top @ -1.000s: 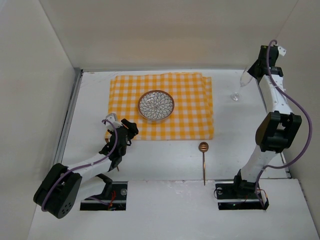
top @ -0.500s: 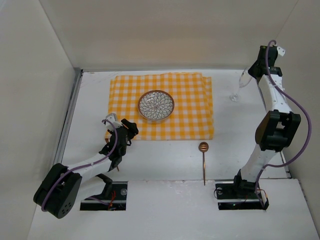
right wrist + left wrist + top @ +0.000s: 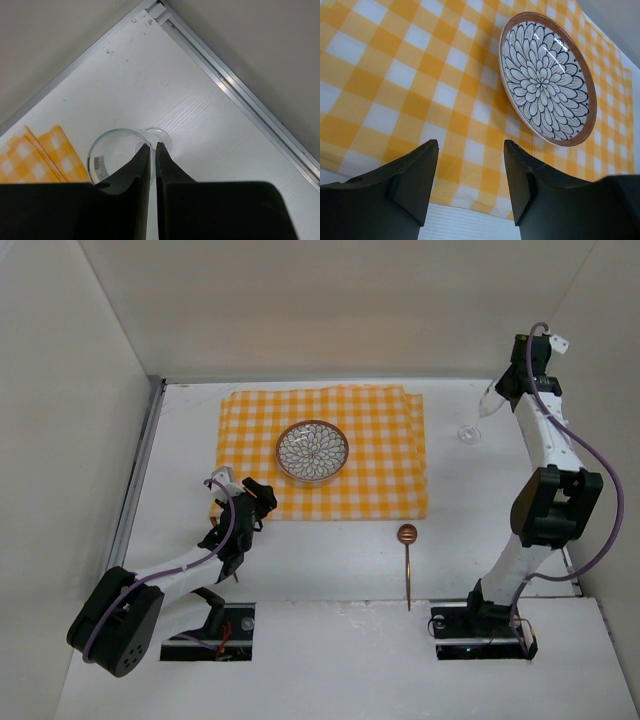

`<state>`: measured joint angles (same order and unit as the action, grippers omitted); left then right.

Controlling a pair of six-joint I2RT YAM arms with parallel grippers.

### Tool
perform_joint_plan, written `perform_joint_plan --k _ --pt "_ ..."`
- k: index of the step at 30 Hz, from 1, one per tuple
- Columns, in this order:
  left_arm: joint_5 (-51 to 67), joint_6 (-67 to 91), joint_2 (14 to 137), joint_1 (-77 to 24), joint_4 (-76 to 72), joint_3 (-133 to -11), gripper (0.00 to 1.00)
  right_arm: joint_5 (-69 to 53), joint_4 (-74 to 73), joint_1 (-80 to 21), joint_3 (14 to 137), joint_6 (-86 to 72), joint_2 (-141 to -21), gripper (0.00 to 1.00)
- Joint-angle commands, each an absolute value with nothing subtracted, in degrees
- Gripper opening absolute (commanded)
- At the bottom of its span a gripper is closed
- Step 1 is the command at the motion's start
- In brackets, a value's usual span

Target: Set the dinner table for one person

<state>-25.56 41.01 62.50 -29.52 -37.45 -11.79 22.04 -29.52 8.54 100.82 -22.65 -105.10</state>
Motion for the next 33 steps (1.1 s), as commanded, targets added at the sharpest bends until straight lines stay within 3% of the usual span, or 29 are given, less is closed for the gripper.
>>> perform_joint_plan --k 1,18,33 --pt "-26.0 41.4 62.7 -29.6 -39.6 -12.2 0.53 24.6 -26.6 6.9 100.8 -21.9 -99.9 0.09" --pt "-26.0 41.6 62.6 -29.5 -39.6 -12.2 0.53 24.7 -27.1 -2.9 105.3 -20.9 -96.1 0.09" --pt "-25.9 41.6 62.3 -29.5 -39.5 -12.1 0.53 25.0 -31.5 -16.8 129.4 -16.3 -114.9 0.09"
